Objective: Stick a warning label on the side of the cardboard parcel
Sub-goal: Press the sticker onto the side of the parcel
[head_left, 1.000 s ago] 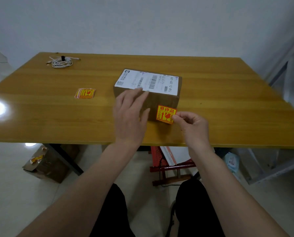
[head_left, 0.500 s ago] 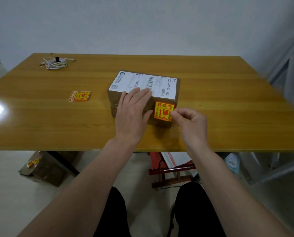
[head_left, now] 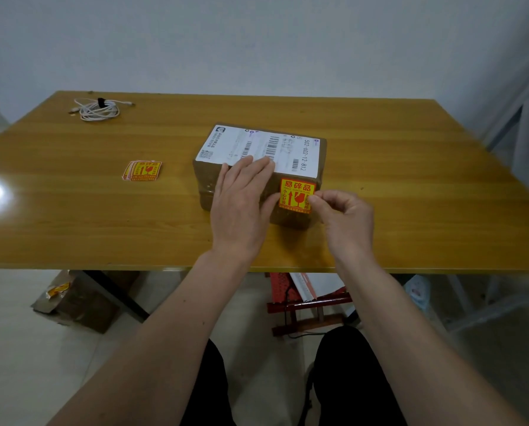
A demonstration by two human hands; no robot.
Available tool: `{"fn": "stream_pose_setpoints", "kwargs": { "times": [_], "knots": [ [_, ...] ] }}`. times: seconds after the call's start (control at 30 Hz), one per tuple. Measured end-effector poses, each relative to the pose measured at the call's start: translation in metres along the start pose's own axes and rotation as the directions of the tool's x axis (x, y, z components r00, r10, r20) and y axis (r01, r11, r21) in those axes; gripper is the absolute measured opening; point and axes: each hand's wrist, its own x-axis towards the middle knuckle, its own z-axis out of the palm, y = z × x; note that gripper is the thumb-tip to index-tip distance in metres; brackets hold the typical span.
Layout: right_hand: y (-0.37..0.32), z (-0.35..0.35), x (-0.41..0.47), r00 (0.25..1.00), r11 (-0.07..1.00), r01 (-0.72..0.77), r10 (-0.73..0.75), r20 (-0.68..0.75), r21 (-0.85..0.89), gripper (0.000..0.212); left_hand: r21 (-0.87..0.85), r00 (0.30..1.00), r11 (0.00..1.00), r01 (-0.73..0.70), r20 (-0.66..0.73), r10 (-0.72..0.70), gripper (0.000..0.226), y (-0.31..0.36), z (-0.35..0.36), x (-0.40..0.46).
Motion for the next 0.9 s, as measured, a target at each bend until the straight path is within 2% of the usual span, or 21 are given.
{"fn": "stream_pose_setpoints", "kwargs": {
  "times": [0.67,0.9],
  "knots": [
    [0.002,0.004,0.000,0.999,0.999,0.025,-0.024,-0.032,0.021,0.016,-0.073,0.989,0.991,0.109,-0.096,-0.116,0.038,0.009,0.008,0.004],
    [0.000,0.003,-0.001,0.999,1.000,0.024,-0.024,-0.029,0.008,0.016,-0.064,0.987,0.992,0.110,-0.110,-0.117,0.037,0.010,0.010,0.004]
  ]
}}
